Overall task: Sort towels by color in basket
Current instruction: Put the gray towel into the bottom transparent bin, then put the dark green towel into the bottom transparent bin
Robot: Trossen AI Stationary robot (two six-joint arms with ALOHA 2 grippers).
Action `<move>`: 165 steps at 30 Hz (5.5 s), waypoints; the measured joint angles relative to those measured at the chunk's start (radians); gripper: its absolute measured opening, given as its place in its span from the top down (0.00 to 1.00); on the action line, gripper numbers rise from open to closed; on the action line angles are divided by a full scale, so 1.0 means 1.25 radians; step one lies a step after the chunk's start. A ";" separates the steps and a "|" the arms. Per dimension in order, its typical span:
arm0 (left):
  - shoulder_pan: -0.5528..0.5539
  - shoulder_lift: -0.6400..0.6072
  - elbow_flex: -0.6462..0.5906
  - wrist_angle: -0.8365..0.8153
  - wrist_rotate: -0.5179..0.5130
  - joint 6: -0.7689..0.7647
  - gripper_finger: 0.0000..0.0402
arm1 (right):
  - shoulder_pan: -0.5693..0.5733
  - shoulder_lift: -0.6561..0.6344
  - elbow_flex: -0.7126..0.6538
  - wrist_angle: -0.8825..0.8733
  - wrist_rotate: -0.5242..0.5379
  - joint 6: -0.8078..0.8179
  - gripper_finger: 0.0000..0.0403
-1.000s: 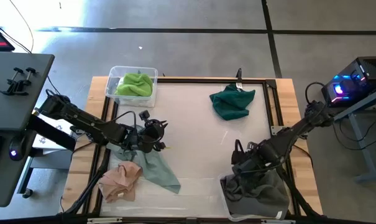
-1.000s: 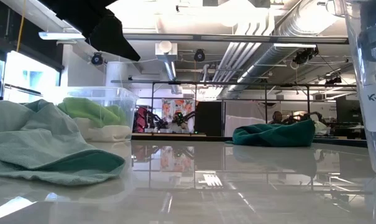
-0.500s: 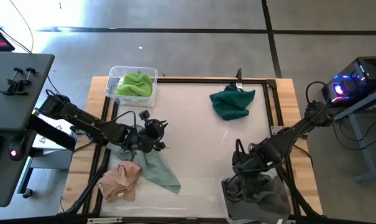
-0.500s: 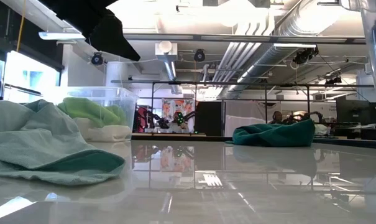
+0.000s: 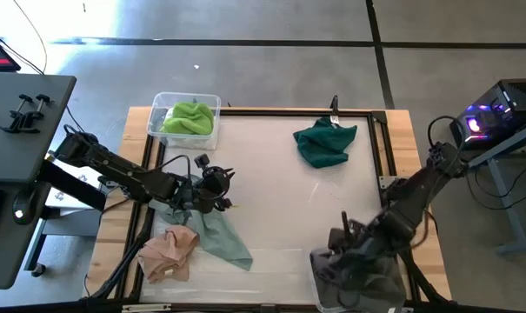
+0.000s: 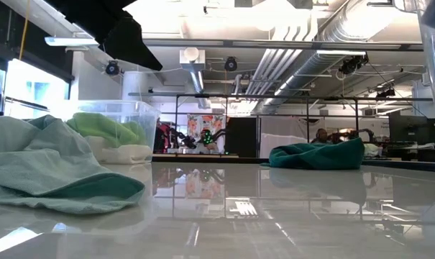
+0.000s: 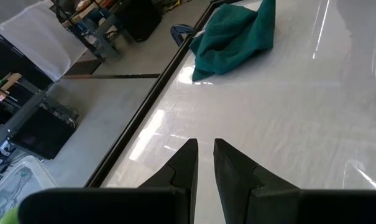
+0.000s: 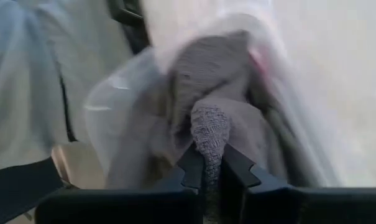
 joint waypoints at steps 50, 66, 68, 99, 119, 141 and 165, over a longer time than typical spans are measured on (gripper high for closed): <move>0.001 0.000 0.000 0.007 0.000 0.006 0.90 | -0.239 0.000 -0.074 -0.290 0.074 -0.125 0.92; 0.001 0.000 0.000 0.007 0.000 0.006 0.90 | -0.194 0.000 -0.116 -0.333 -0.290 0.025 0.99; 0.001 0.000 0.000 0.007 0.000 0.006 0.90 | -0.179 0.000 -0.116 -0.333 -0.313 0.048 0.99; 0.001 0.000 0.000 0.012 0.000 0.008 0.90 | -0.599 -0.076 -0.385 0.185 0.328 -0.616 0.44; 0.001 0.000 0.000 0.026 0.000 0.008 0.90 | -0.822 -0.010 -0.625 0.540 0.269 -0.789 0.55; 0.038 0.172 0.000 0.377 0.234 0.252 0.90 | -0.521 -0.011 -0.642 1.036 0.037 -0.658 0.94; 0.041 0.223 0.000 0.511 0.121 0.378 0.87 | -0.549 -0.012 -0.368 0.654 0.238 -0.721 0.56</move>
